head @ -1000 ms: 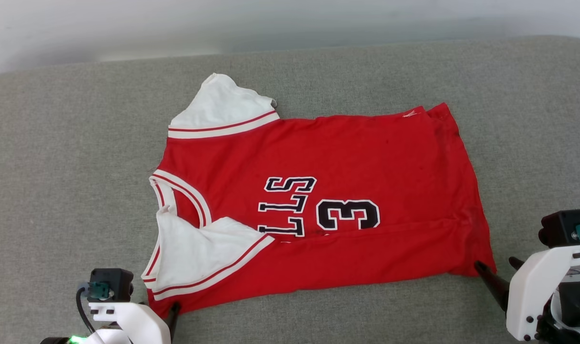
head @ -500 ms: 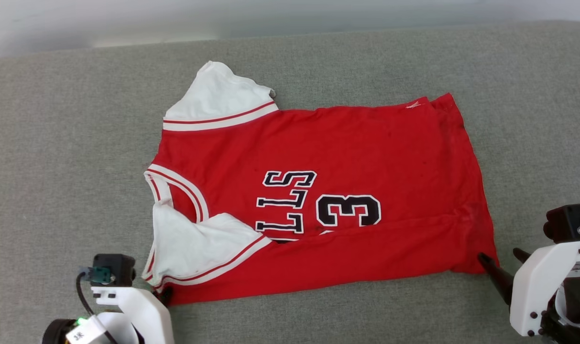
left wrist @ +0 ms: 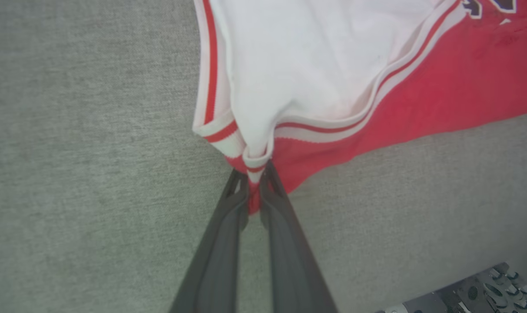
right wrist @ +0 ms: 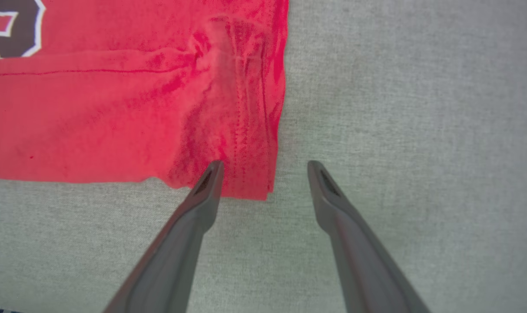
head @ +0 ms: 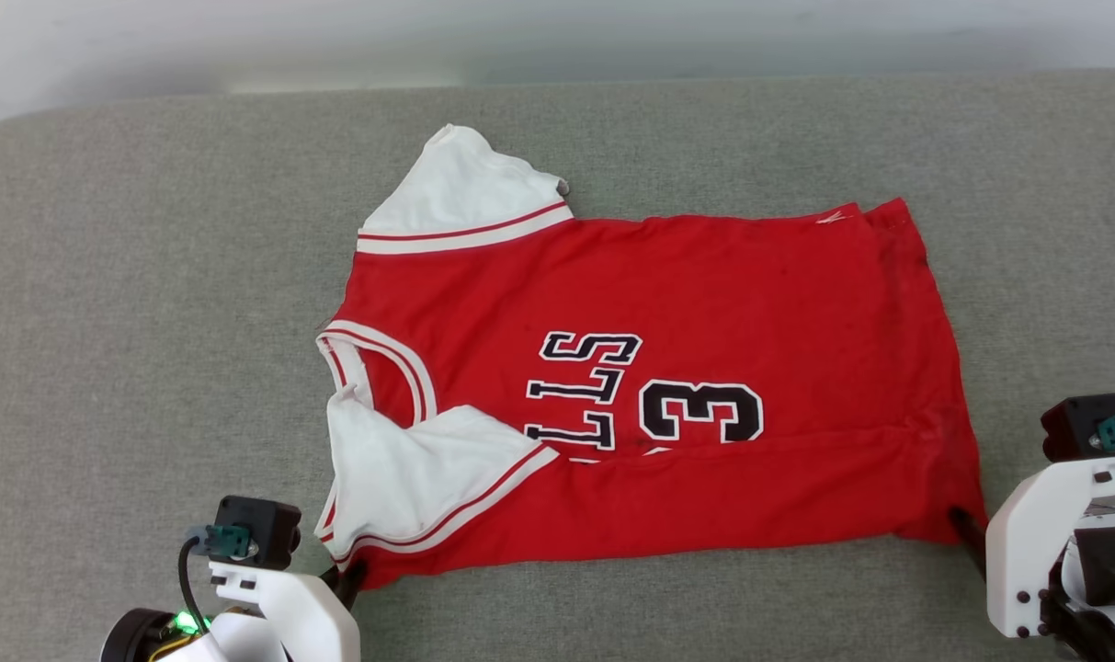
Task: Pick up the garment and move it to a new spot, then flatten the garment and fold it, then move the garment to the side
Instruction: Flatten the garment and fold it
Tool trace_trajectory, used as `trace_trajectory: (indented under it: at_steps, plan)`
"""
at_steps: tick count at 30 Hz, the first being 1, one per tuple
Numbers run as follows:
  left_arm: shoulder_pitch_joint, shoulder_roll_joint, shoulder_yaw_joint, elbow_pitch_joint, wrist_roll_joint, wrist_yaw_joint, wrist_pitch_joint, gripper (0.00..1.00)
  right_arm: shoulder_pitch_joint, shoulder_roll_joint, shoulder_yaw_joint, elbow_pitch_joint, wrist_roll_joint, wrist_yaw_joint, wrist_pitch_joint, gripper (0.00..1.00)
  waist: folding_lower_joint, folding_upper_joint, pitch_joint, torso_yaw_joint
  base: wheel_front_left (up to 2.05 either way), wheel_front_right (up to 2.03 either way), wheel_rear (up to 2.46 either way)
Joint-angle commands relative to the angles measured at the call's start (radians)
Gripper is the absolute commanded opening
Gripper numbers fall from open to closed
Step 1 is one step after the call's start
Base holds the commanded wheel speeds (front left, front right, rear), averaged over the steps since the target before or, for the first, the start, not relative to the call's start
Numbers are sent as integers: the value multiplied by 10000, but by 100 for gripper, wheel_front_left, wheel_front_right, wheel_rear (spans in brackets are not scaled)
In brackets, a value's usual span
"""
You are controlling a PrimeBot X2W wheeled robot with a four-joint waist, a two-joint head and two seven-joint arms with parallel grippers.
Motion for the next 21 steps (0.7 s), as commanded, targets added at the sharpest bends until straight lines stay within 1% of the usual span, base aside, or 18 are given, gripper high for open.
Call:
trace_trajectory:
  at_steps: [1,4,8,12,16,17,18,19,21]
  plan:
    - [-111,140,41,-327,111,165,111,0,-182,101,18,236,-165,-4,32,100,-1,0,88,93,0,0,0]
    - [-167,294,52,-855,217,382,283,0,-275,270,-2,643,-204,-4,0,100,-1,0,235,193,0,0,0]
    - [-158,377,12,-1242,292,545,425,0,-355,275,56,1207,-295,-4,-70,100,-1,0,384,283,0,0,0]
    - [-93,400,-62,-1420,274,633,565,0,-341,317,164,1808,-308,-4,-109,100,-1,0,501,340,0,0,0]
    - [-78,367,-108,-1462,231,632,621,0,-355,345,353,2417,-265,-4,-141,100,-1,0,558,374,0,0,0]
    - [-69,356,-129,-1420,211,628,652,0,-352,345,399,2531,-215,-4,-155,53,-1,0,547,375,0,0,0]
    - [-58,349,-152,-1384,192,619,685,0,-376,372,400,2625,-135,-4,-192,9,-1,0,523,373,0,0,0]
    - [-34,313,-158,-1359,128,596,703,0,-399,402,383,2722,-69,-4,-224,0,-1,0,477,370,0,0,0]
    - [38,289,-179,-1275,58,588,730,0,-327,299,485,2855,81,-2,-158,0,-1,0,357,356,0,0,0]
